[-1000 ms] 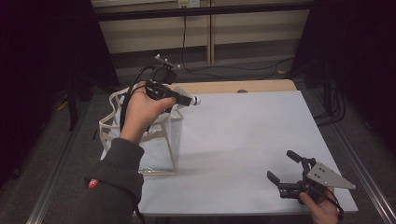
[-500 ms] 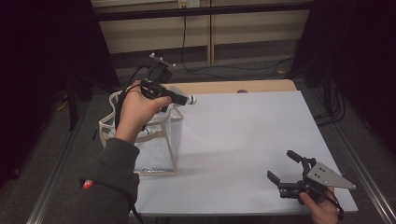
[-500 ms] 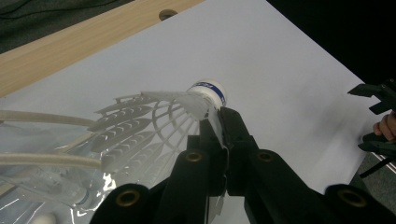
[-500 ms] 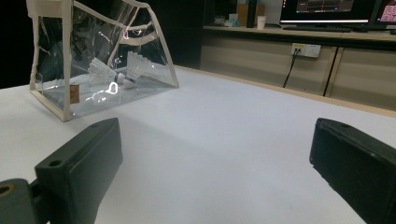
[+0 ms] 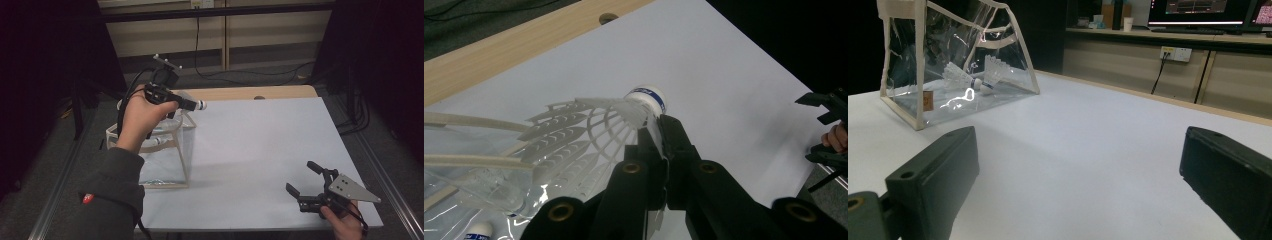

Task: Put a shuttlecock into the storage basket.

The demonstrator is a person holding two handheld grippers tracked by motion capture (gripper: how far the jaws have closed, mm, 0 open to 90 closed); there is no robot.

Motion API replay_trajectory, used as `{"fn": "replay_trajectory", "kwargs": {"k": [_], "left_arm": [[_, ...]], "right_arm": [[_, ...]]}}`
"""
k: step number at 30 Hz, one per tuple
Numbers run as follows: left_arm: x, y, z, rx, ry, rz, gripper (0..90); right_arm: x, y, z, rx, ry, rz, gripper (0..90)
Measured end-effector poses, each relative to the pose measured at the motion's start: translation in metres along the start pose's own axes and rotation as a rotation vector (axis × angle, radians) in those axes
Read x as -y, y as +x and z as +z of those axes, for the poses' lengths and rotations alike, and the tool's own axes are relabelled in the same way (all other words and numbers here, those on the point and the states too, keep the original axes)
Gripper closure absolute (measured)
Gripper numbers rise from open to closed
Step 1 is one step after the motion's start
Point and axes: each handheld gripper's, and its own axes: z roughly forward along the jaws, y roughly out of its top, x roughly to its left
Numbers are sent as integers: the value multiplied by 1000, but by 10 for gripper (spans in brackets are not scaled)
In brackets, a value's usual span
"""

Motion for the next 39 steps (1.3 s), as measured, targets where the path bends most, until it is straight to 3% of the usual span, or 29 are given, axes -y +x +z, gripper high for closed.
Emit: {"fn": "replay_trajectory", "kwargs": {"k": [20, 39], "left_arm": [[9, 13, -14, -20, -15, -27, 893], [14, 27, -25, -28, 26, -51, 892]], "right_arm": [[0, 0, 0, 2, 1, -1, 23], [0, 0, 0, 4, 1, 3, 23]]}}
